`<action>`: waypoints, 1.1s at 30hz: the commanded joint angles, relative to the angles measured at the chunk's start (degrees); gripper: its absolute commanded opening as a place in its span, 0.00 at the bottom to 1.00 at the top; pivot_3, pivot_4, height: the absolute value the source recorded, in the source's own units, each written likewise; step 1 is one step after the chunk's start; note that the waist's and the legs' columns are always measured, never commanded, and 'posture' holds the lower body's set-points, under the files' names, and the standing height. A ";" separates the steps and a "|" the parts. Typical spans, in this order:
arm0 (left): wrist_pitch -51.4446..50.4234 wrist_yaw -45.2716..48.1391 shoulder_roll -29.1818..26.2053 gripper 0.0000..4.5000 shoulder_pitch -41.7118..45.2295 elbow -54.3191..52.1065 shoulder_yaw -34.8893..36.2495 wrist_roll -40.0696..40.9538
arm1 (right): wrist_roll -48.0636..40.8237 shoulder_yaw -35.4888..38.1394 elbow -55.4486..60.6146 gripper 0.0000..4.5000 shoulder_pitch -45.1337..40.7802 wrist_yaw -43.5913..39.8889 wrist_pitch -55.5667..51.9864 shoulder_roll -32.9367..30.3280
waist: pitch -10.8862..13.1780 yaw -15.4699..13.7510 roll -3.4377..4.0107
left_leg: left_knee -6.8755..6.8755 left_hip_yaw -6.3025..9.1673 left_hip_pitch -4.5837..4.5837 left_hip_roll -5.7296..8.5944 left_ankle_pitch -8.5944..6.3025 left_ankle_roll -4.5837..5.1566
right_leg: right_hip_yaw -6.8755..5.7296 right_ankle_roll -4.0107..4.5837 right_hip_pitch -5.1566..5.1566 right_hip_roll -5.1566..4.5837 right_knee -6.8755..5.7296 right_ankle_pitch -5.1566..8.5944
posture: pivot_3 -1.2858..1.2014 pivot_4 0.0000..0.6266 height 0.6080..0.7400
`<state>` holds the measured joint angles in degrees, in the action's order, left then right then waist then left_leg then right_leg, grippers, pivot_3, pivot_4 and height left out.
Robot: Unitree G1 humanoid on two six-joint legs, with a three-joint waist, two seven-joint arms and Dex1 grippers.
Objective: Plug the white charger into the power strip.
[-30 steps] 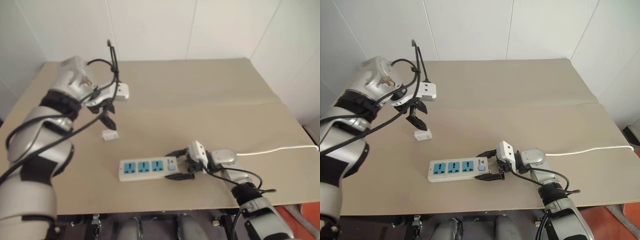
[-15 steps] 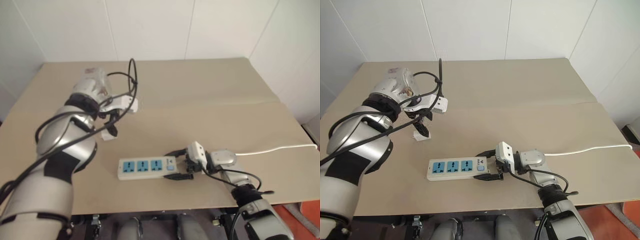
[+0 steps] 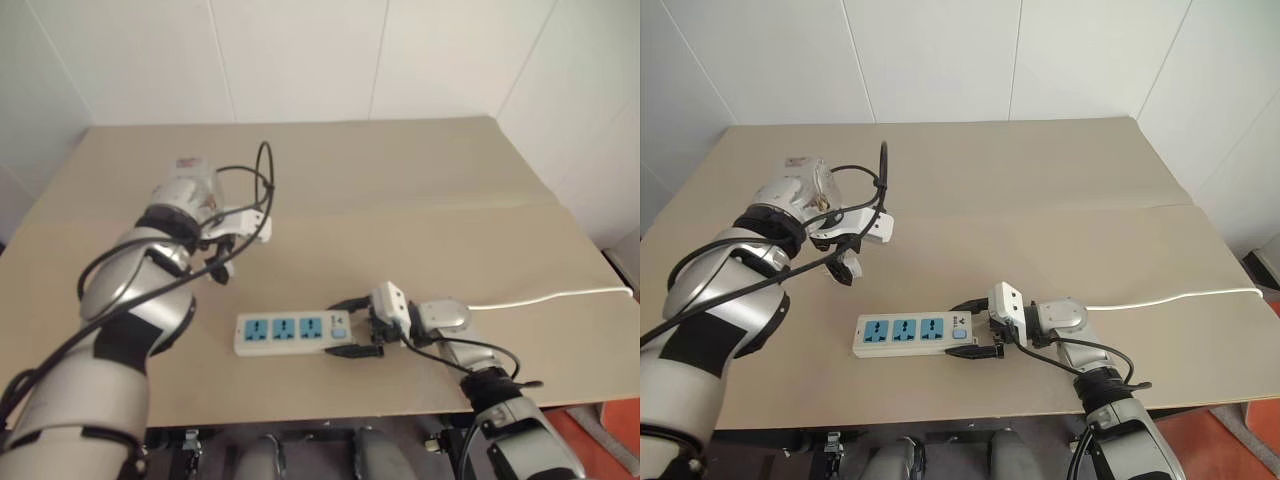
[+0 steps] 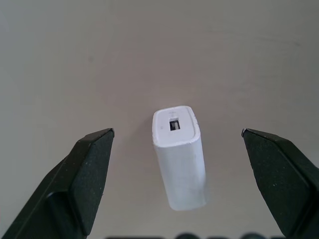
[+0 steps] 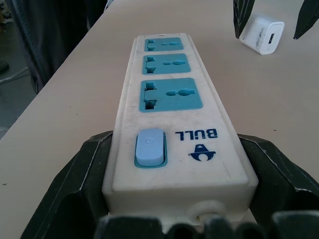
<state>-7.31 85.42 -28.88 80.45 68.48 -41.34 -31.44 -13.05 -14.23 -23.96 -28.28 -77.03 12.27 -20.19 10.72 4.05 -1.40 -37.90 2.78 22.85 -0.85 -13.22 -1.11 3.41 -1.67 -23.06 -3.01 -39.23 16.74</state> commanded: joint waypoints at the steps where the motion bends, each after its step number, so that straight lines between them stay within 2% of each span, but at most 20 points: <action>1: -0.08 -0.36 -0.25 1.00 0.34 -0.14 0.99 -1.16 | 2.94 -1.29 -0.90 0.76 0.06 1.48 0.15 -0.30 | 0.00 0.02 0.00 | 0.00 0.00 0.00 0.00 0.00 0.00 | 0.00 0.00 0.00 0.00 0.00 0.00 | 0.52 0.24 1.00; 5: 0.26 -1.05 0.01 1.00 -0.02 0.19 1.00 -1.74 | 3.15 -1.13 -1.05 0.76 -0.12 1.84 -0.06 -0.41 | 0.00 0.01 0.00 | 0.00 0.00 -0.02 0.00 0.00 0.00 | 0.00 0.00 0.00 0.00 -0.03 0.00 | 0.52 0.24 1.00; 6: 0.07 -1.40 0.19 0.91 -0.04 0.34 0.99 -1.93 | 3.30 -1.10 -1.13 0.76 -0.18 2.03 -0.03 -0.41 | 0.00 0.01 0.00 | -0.01 0.00 -0.02 0.00 0.00 0.00 | 0.00 0.00 0.00 0.00 -0.03 0.00 | 0.52 0.24 1.00; 9: 0.93 -0.95 0.25 0.75 -0.41 0.27 0.73 -2.64 | 3.38 -1.00 -1.15 0.76 -0.28 2.29 -0.19 -0.31 | 0.00 0.01 0.00 | -0.02 0.00 -0.02 0.00 0.01 -0.01 | 0.00 0.00 0.00 0.00 -0.06 0.00 | 0.52 0.24 1.00; 16: 1.99 -1.07 0.15 0.24 -1.80 -0.11 0.70 -3.63 | 3.34 -0.89 -0.83 0.76 -0.29 2.93 -0.56 -0.37 | -0.02 -0.01 -0.01 | -0.03 0.01 -0.04 0.00 0.01 -0.01 | 0.00 0.00 0.00 0.00 -0.10 0.00 | 0.52 0.24 1.00; 19: 2.68 -0.53 -0.44 0.22 -2.00 -0.65 0.91 -3.72 | 3.26 -0.94 -0.79 0.76 -0.25 2.97 -0.61 -0.47 | -0.02 0.00 -0.01 | -0.04 0.00 -0.07 0.01 0.02 -0.01 | 0.01 0.00 0.03 0.00 -0.12 0.00 | 0.52 0.24 1.00; 22: 1.35 0.52 -0.56 0.22 -0.16 -1.46 4.06 -1.08 | 3.12 -0.95 -0.53 0.76 -0.15 2.87 -0.81 -0.71 | -0.02 0.00 -0.01 | -0.05 0.00 -0.07 0.01 0.02 -0.01 | 0.01 0.00 0.03 0.01 -0.13 0.00 | 0.52 0.24 1.00; 26: -3.98 4.94 -0.77 0.22 4.61 -4.13 11.78 5.46 | 3.01 -1.04 -0.07 0.76 0.26 2.49 -0.79 -1.08 | 0.00 -0.07 -0.04 | -0.08 0.03 -0.01 0.01 0.02 -0.02 | 0.00 0.00 0.01 0.01 -0.12 0.00 | 0.52 0.24 1.00; 28: -8.86 6.61 -1.48 0.22 7.52 -6.08 15.23 13.56 | 2.92 -1.14 0.32 0.76 0.52 2.20 -0.74 -1.33 | 0.02 -0.07 -0.07 | -0.14 0.07 0.07 0.01 0.02 -0.02 | -0.03 0.00 0.00 0.01 -0.11 0.00 | 0.52 0.24 1.00; 31: -21.26 5.57 -1.83 0.22 9.37 -11.66 25.50 23.12 | 2.92 -1.32 0.48 0.76 0.16 2.06 -0.81 -1.30 | 0.02 0.05 -0.07 | -0.15 0.06 0.08 0.01 0.02 -0.01 | -0.03 -0.01 0.00 -0.01 -0.10 0.00 | 0.52 0.24 1.00; 33: -27.18 -3.01 -1.23 0.22 6.13 -18.74 34.47 28.60 | 2.86 -1.36 0.29 0.76 -0.31 2.13 -1.01 -1.20 | -0.01 0.18 -0.03 | -0.15 0.06 0.02 0.00 0.02 -0.01 | -0.03 -0.01 0.02 -0.01 -0.12 0.01 | 0.52 0.24 1.00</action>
<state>-29.57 87.39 -29.79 88.41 53.98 -12.43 -7.48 -12.36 -14.86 -23.17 -28.71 -75.23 12.08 -20.68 10.71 4.23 -1.43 -38.04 2.85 22.81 -0.87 -13.20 -1.12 3.40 -1.68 -23.02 -3.03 -39.36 16.75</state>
